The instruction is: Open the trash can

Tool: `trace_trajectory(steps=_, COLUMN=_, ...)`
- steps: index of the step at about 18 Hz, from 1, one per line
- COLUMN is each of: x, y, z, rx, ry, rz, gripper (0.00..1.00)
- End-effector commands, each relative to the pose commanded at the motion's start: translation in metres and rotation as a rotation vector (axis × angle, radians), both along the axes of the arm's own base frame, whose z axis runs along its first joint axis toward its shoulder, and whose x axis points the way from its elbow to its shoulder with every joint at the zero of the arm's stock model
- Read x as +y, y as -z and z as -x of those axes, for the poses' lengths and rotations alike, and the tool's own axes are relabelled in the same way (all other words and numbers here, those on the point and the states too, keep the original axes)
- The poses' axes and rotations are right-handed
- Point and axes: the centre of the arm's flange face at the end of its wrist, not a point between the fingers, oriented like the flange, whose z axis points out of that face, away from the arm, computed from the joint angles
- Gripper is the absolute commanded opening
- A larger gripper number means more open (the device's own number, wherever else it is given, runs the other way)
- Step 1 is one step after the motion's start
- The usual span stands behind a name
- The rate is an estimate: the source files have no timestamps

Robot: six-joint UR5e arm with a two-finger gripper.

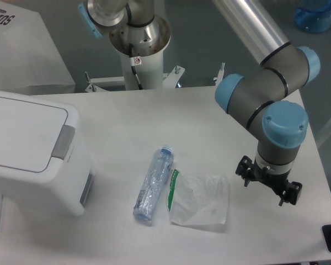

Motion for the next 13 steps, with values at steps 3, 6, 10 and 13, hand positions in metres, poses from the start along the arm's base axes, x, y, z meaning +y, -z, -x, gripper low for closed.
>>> trace_trajectory(steps=3, x=0.0014, y=-0.0043, z=0.0001, rx=0.008, ry=0.0, rz=-0.005, gripper=1.0)
trace_trajectory(steps=6, x=0.0012, y=-0.0053, z=-0.0009, rx=-0.002, ry=0.001, rz=-0.016, gripper=1.0)
trace_trajectory(steps=10, x=0.0057, y=-0.0038, z=-0.0051, rx=-0.013, ry=-0.004, rz=-0.029, gripper=1.0)
trace_trajectory(steps=13, x=0.0071, y=-0.0025, z=-0.0071, rx=-0.069, ry=-0.037, rz=-0.121, gripper=1.0)
